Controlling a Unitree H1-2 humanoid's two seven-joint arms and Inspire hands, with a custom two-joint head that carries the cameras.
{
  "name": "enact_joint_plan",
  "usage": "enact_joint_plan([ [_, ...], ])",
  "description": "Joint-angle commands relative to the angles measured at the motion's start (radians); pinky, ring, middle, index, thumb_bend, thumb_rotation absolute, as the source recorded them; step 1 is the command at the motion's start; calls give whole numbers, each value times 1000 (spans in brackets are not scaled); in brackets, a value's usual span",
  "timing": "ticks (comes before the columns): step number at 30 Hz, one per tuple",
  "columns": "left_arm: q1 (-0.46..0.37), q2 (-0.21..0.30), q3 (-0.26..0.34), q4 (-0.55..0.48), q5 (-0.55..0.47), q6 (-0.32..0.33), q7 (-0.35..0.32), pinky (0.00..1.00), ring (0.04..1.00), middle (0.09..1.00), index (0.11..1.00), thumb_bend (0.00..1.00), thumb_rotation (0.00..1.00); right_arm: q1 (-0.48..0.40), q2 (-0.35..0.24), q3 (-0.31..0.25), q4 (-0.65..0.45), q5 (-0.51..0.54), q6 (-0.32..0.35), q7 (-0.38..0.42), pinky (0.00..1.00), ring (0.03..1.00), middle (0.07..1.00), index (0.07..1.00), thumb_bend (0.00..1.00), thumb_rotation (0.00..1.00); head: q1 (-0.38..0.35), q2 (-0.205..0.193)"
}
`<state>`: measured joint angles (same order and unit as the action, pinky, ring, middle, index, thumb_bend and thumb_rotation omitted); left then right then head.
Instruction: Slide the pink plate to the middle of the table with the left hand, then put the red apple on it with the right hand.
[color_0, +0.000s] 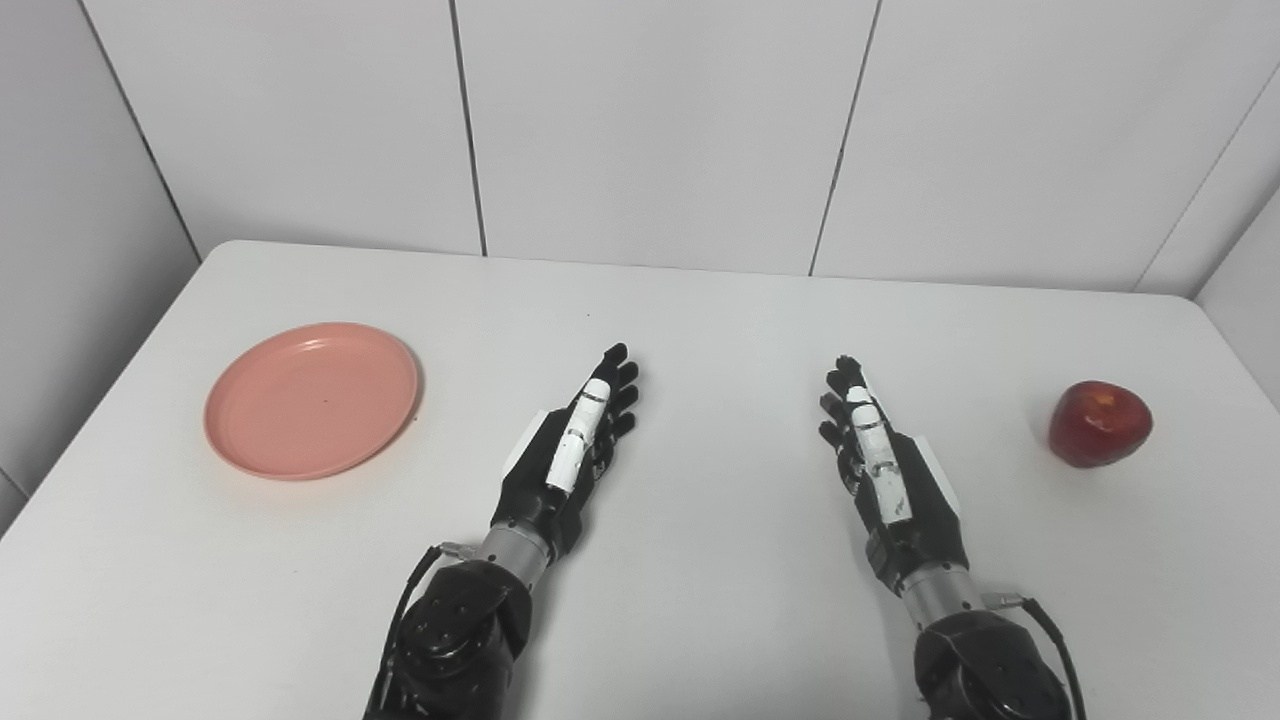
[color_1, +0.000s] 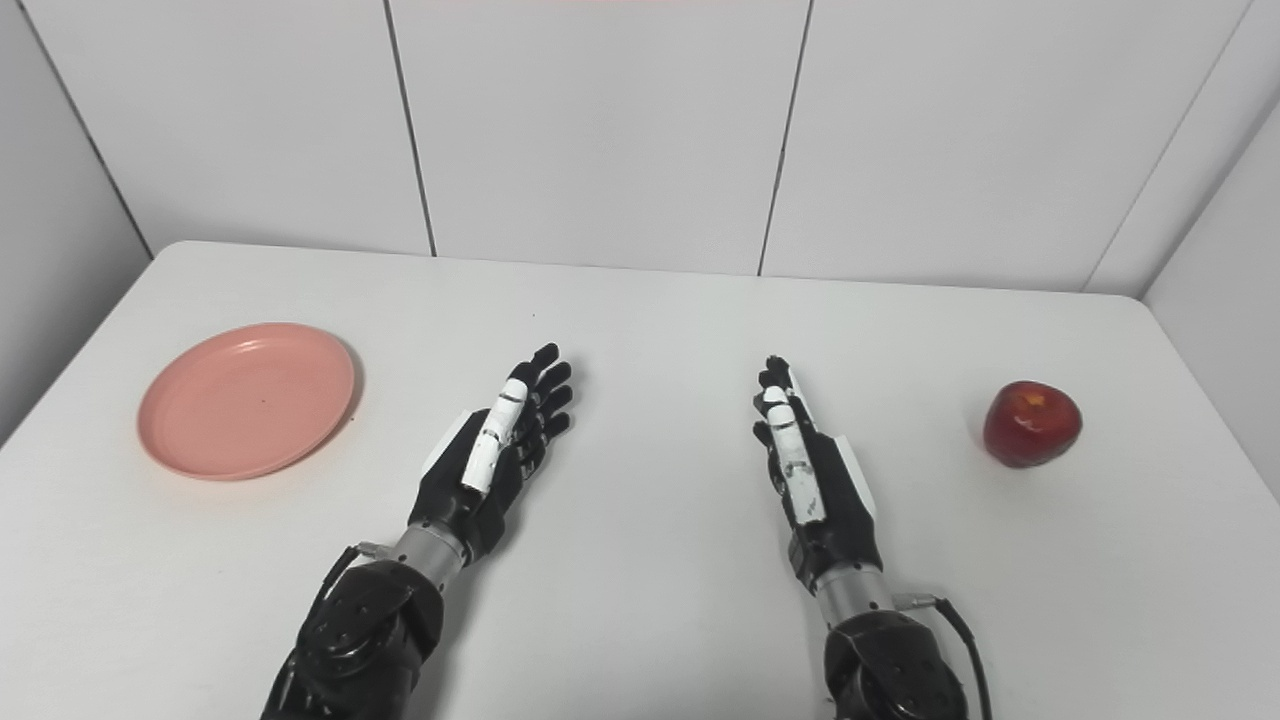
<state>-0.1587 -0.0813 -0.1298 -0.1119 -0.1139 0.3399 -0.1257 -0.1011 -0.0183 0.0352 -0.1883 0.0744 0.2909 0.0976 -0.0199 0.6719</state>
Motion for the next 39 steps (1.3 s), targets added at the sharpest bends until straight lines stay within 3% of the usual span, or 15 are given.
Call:
enact_joint_plan([
  [1,-24,-10,-3,-31,-5,-8,-3,1000,1000,1000,1000,416,1000,-30,1,-2,-37,9,-7,1,1000,1000,1000,1000,137,1000,1,-1],
  [39,-24,-10,-4,-26,-3,-16,-3,1000,996,1000,1000,412,1000,-30,5,-9,-32,26,-13,4,1000,1000,1000,1000,132,1000,3,-1],
])
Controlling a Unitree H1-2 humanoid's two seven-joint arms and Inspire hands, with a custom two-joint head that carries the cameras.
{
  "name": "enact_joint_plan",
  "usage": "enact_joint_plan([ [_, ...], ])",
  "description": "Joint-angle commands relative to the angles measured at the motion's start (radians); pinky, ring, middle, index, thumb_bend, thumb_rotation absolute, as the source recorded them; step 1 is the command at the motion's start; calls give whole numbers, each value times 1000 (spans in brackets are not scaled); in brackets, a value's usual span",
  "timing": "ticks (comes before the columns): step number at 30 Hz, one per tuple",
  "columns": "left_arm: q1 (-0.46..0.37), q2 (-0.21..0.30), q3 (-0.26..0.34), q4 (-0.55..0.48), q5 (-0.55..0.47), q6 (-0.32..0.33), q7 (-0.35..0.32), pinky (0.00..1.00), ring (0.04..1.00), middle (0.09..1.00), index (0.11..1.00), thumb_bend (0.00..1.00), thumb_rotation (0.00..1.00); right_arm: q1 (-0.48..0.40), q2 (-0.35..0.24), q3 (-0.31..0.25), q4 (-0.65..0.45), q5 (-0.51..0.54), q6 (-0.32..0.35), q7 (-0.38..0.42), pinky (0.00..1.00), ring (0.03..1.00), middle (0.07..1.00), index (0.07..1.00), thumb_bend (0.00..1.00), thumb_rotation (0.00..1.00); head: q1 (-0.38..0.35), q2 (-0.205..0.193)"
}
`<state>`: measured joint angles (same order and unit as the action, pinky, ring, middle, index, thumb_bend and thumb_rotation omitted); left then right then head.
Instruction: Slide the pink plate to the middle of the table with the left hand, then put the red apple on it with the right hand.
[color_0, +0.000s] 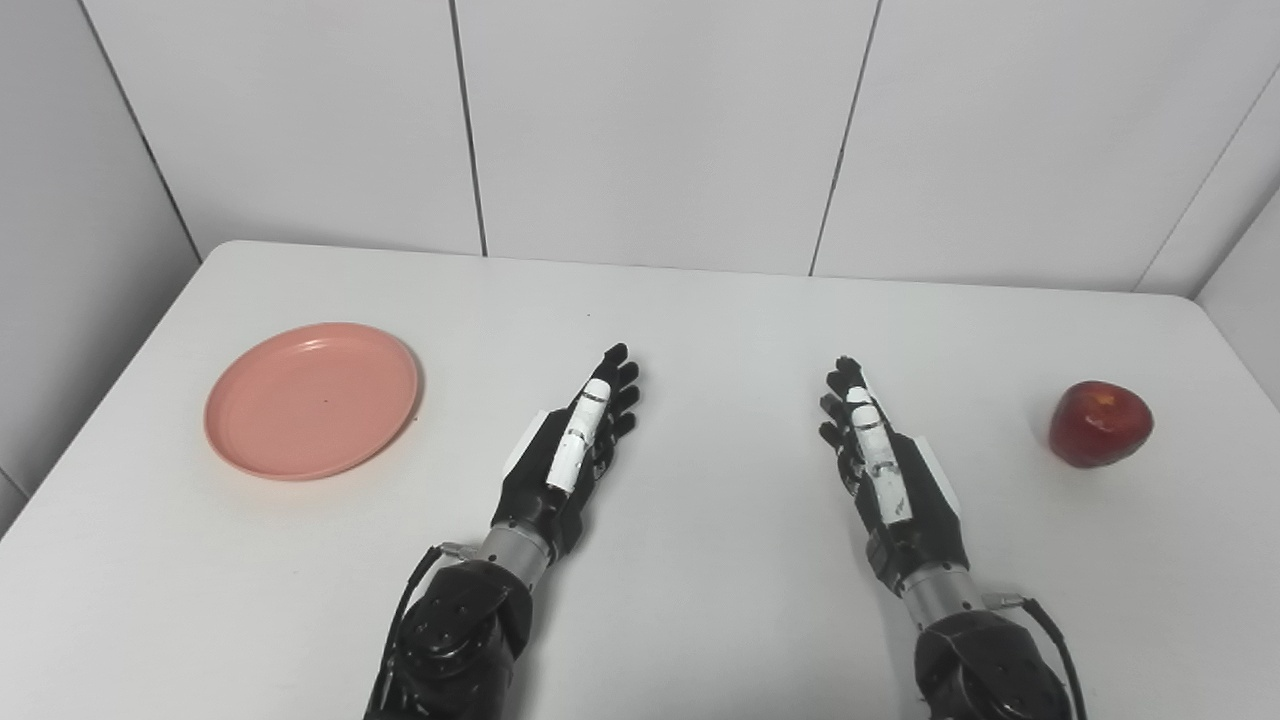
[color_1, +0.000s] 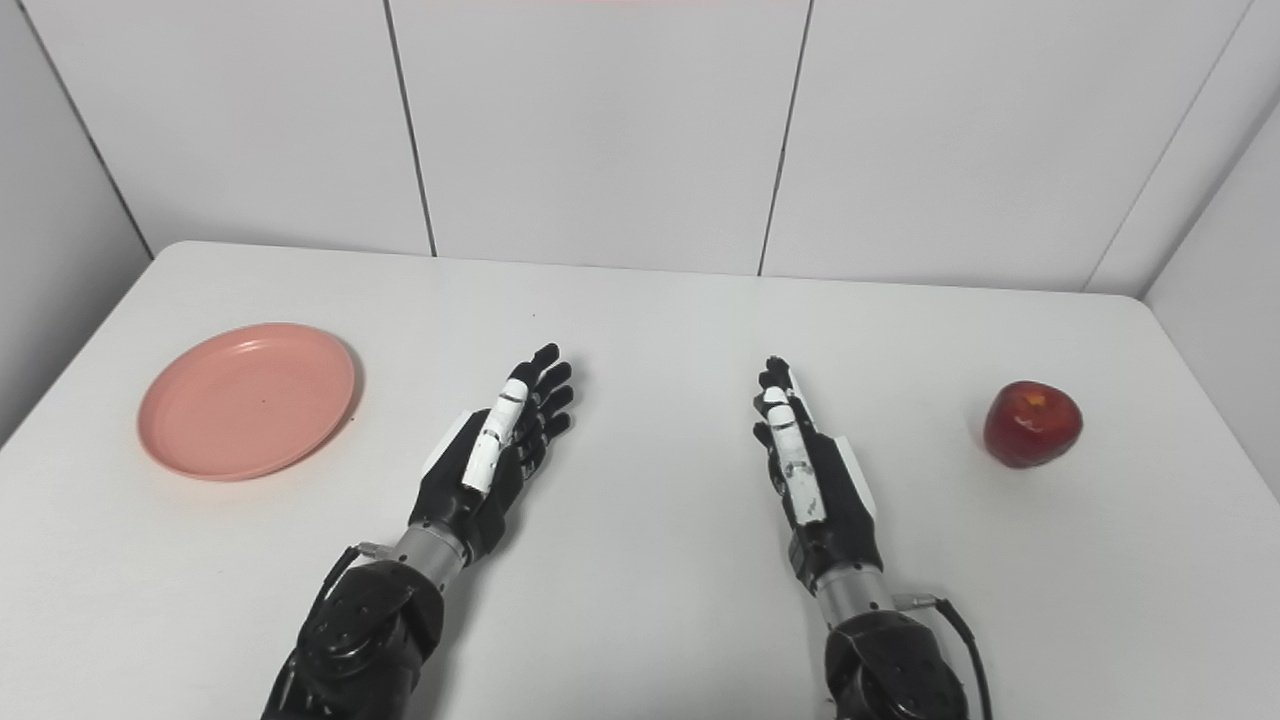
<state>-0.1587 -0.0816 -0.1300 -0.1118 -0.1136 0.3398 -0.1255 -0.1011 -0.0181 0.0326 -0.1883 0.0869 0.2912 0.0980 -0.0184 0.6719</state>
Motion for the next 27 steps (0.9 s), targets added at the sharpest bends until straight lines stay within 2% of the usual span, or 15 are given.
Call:
enact_joint_plan([
  [1,-24,-9,-4,-26,-4,-15,-4,1000,996,1000,1000,411,1000,-30,1,-2,-32,3,-15,0,1000,1000,1000,1000,131,1000,1,-1],
  [27,-25,-10,-2,-24,-4,-13,-2,1000,996,1000,1000,413,1000,-28,0,-2,-28,-4,-19,-1,1000,1000,1000,1000,149,1000,3,-6],
])
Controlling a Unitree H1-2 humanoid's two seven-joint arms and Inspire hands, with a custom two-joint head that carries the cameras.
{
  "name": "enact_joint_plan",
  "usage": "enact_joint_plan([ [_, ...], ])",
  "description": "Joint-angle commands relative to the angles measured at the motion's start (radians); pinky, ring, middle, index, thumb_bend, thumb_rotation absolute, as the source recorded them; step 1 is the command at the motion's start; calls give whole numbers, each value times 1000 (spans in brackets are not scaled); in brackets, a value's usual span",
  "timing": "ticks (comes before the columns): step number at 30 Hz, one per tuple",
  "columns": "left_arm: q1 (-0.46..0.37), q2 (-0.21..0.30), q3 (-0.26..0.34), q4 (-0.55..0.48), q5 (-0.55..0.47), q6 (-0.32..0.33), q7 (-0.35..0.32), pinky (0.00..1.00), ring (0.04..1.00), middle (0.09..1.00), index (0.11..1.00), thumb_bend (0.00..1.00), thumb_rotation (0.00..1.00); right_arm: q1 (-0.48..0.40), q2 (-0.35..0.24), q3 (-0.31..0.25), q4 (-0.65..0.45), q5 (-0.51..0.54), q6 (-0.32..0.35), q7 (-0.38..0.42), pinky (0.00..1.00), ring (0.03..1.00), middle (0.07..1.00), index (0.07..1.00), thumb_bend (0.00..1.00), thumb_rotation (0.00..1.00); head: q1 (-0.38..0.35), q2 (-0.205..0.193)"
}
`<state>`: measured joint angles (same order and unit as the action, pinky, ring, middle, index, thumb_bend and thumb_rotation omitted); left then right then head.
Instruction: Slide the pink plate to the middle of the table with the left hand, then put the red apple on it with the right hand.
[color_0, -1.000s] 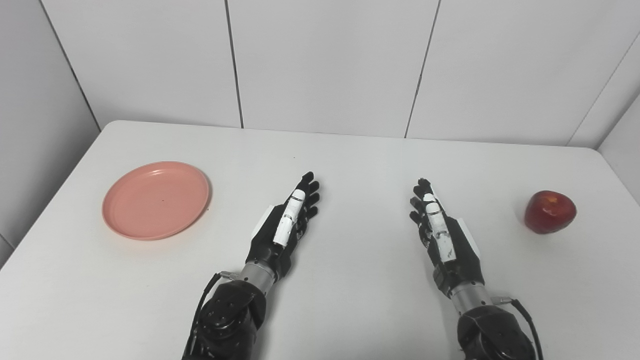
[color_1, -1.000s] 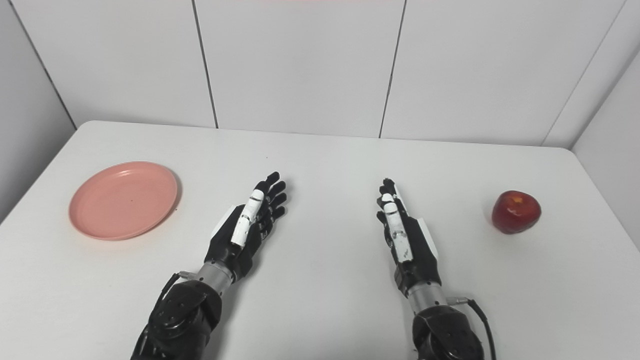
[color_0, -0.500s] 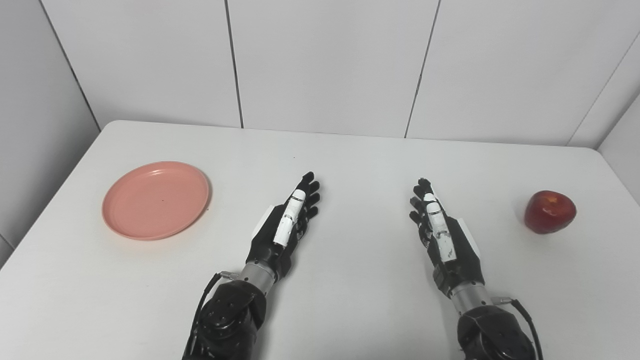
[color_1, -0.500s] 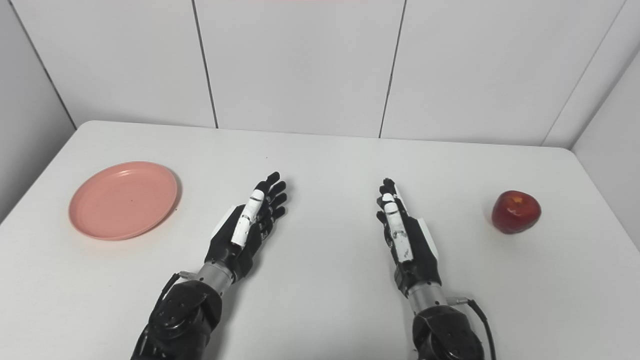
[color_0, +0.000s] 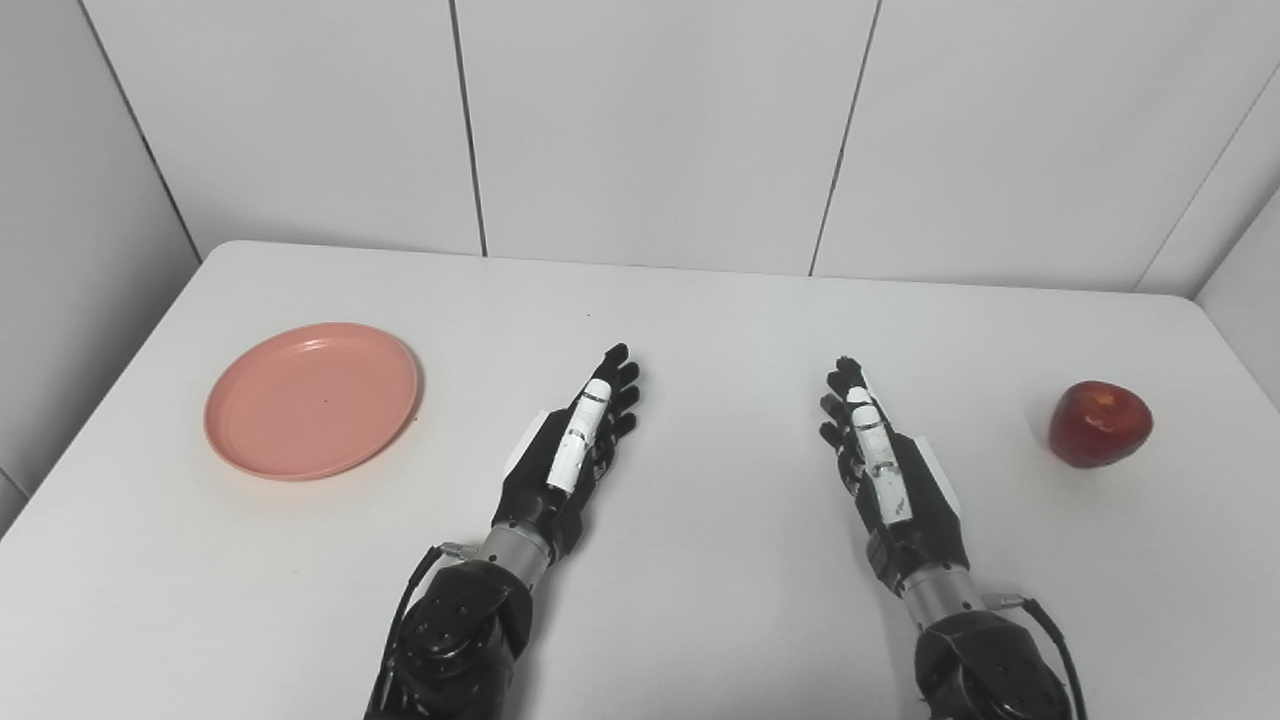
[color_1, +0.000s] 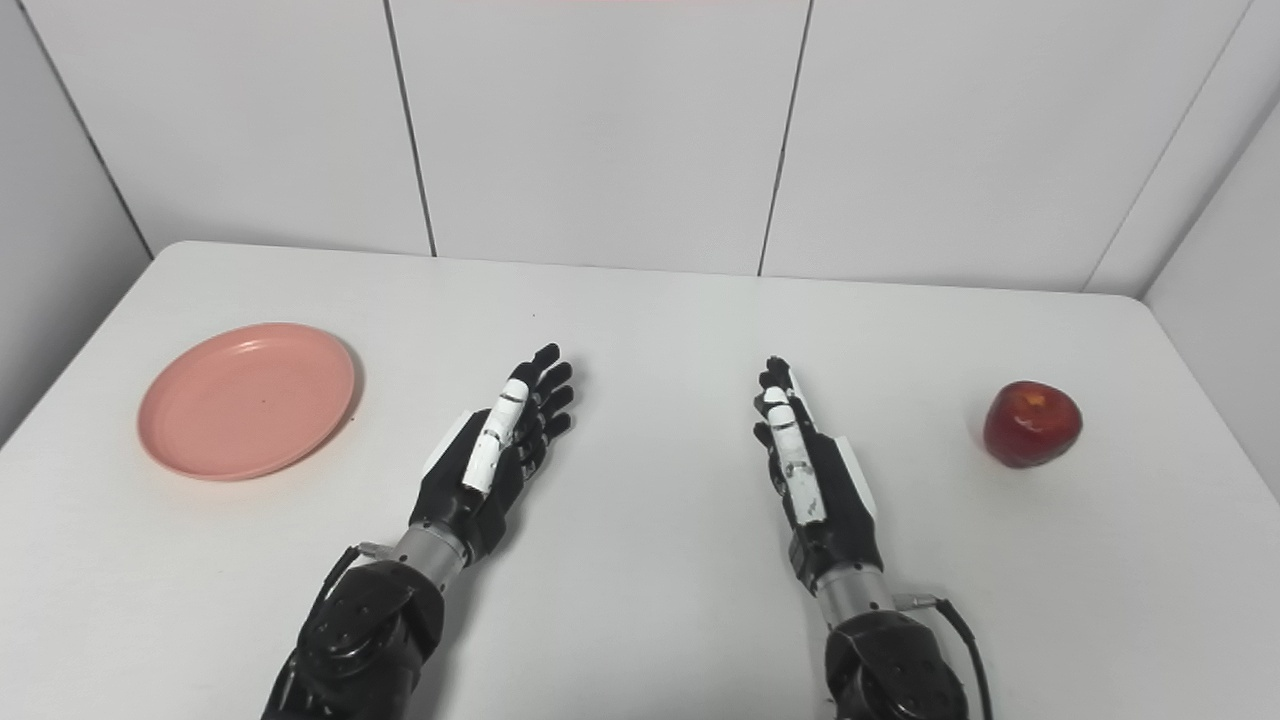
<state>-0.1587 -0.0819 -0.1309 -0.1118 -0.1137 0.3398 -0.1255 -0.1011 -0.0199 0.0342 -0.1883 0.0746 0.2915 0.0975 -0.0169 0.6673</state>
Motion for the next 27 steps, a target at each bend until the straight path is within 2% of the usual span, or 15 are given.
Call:
enact_joint_plan([
  [1,-25,-10,-1,-23,-4,-13,-1,1000,996,1000,1000,412,1000,-28,3,-3,-28,8,-21,-1,1000,1000,1000,1000,149,1000,1,-2],
  [7,-25,-11,0,-10,-3,-28,-1,1000,993,1000,999,410,1000,-27,1,-4,-21,9,-25,2,1000,1000,1000,1000,137,1000,20,-25],
  [12,-27,-23,-11,34,15,-71,4,1000,986,1000,995,402,1000,-20,-18,-4,-5,1,-48,10,1000,1000,1000,1000,135,1000,107,-73],
  [15,-30,-38,-22,63,26,-90,8,1000,989,1000,1000,407,1000,-16,-31,-17,11,24,-70,25,1000,1000,1000,1000,133,1000,191,-115],
  [18,-32,-54,-32,86,39,-102,19,999,991,1000,1000,417,1000,-12,-48,-21,25,18,-92,26,1000,996,1000,1000,123,1000,233,-137],
  [20,-33,-66,-40,107,57,-119,31,996,986,1000,999,420,1000,-10,-57,-26,34,18,-101,25,1000,998,1000,1000,123,1000,287,-164],
  [27,-38,-89,-57,142,95,-136,58,978,975,980,975,429,1000,-12,-77,-30,60,37,-137,45,1000,1000,1000,1000,106,1000,339,-192],
])
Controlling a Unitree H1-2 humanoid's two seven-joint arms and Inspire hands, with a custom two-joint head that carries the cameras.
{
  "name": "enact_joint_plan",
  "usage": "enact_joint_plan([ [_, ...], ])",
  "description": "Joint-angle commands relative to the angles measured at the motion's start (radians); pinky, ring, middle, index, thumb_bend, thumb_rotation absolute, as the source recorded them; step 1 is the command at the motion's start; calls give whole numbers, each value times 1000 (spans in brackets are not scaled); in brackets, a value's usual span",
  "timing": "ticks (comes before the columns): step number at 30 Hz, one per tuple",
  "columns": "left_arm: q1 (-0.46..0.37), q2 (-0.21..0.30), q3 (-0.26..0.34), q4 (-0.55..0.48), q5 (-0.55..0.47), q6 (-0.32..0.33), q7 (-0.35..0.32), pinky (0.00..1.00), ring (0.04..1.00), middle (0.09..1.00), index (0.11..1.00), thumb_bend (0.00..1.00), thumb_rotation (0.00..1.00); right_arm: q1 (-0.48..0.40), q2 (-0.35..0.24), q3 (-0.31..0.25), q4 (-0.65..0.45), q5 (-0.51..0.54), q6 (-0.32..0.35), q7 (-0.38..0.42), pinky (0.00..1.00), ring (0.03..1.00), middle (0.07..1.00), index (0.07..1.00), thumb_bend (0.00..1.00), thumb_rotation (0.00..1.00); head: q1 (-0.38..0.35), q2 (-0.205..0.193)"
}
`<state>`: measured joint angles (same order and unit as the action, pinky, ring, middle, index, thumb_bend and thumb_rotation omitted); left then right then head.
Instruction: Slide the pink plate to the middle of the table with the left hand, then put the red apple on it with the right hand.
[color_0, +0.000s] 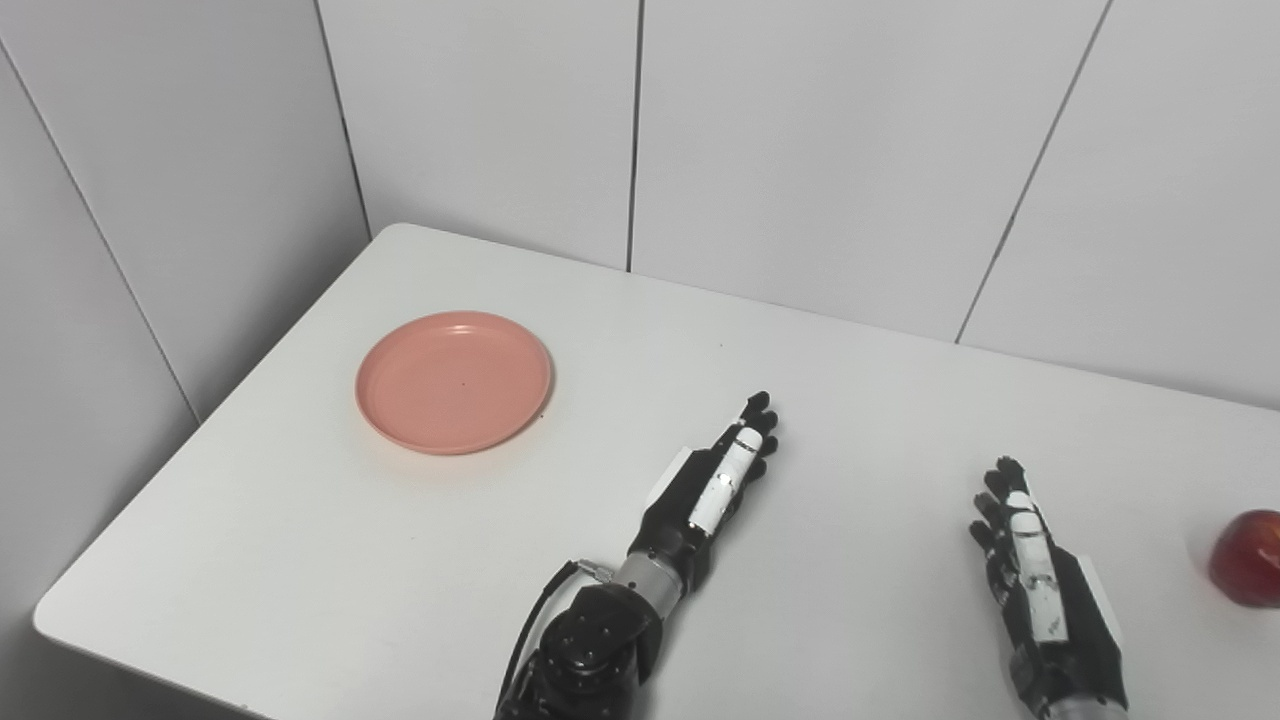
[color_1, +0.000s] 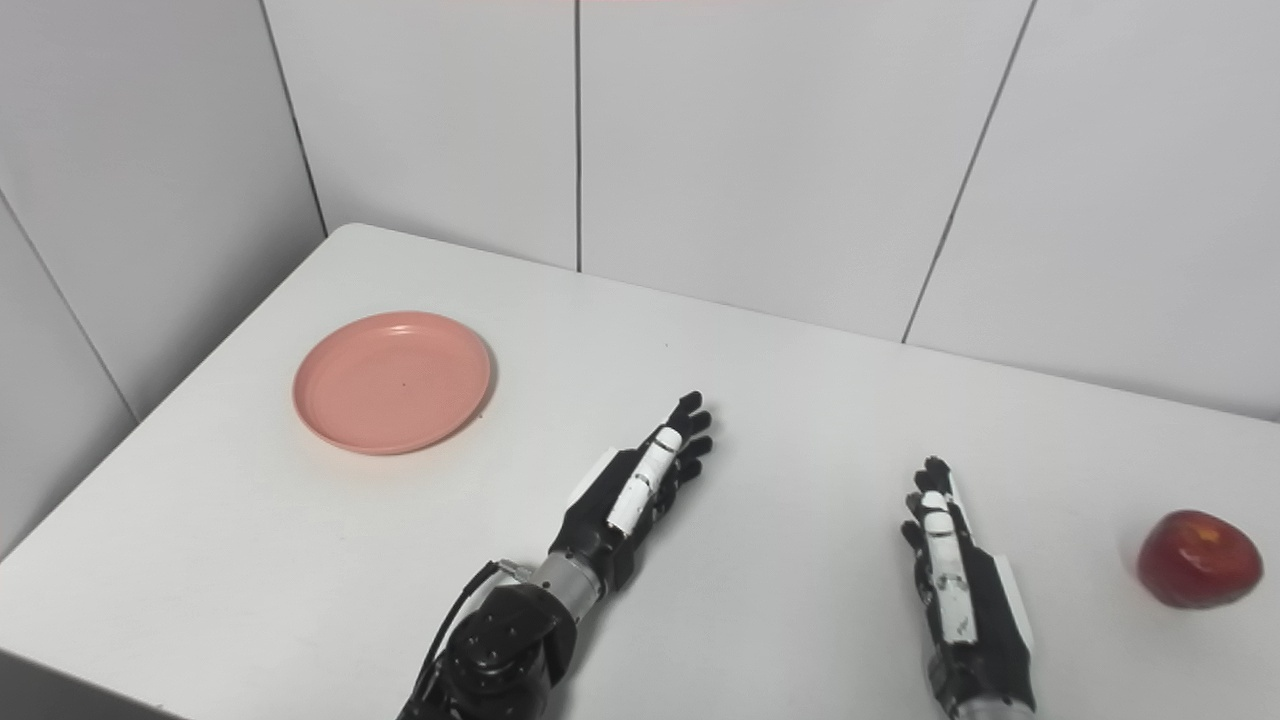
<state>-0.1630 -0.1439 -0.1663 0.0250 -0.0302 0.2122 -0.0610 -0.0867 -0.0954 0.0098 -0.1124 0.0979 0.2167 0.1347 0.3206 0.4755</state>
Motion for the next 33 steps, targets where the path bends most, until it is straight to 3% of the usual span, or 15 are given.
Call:
enact_joint_plan([
  [1,-34,-29,-23,8,14,-8,-3,979,975,977,972,433,1000,-25,-2,-6,-20,14,-59,8,1000,1000,1000,1000,101,1000,6,-3],
  [15,-42,-20,-25,5,16,-17,-6,970,964,970,963,416,1000,-19,6,-3,-55,5,-39,2,1000,1000,1000,1000,71,1000,25,-9],
  [22,-72,7,0,-20,-25,-1,-43,950,940,950,948,398,1000,-24,7,-4,-49,3,-43,-1,1000,1000,1000,1000,46,1000,35,-18],
  [33,-128,56,46,-126,-59,58,-67,960,936,946,943,414,1000,-29,12,-4,-45,5,-41,0,1000,1000,1000,1000,55,1000,50,-26],
])
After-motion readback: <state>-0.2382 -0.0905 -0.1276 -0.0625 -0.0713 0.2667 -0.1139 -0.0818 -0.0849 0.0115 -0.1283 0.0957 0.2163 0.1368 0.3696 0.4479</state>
